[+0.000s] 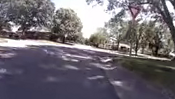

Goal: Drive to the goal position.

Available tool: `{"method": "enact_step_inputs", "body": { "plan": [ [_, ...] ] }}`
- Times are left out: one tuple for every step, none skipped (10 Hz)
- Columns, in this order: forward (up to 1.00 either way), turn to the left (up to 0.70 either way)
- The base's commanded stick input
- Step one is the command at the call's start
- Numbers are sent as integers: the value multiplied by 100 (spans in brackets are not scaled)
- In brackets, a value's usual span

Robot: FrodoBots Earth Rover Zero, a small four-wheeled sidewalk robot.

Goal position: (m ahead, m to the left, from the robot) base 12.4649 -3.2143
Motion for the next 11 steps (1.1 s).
{"method": "enact_step_inputs", "body": {
  "plan": [
    [70, 0],
    [70, 0],
    [70, 0],
    [70, 0],
    [70, 0],
    [70, 0],
    [70, 0],
    [70, 0],
    [70, 0],
    [70, 0],
    [70, 0]
  ]
}}
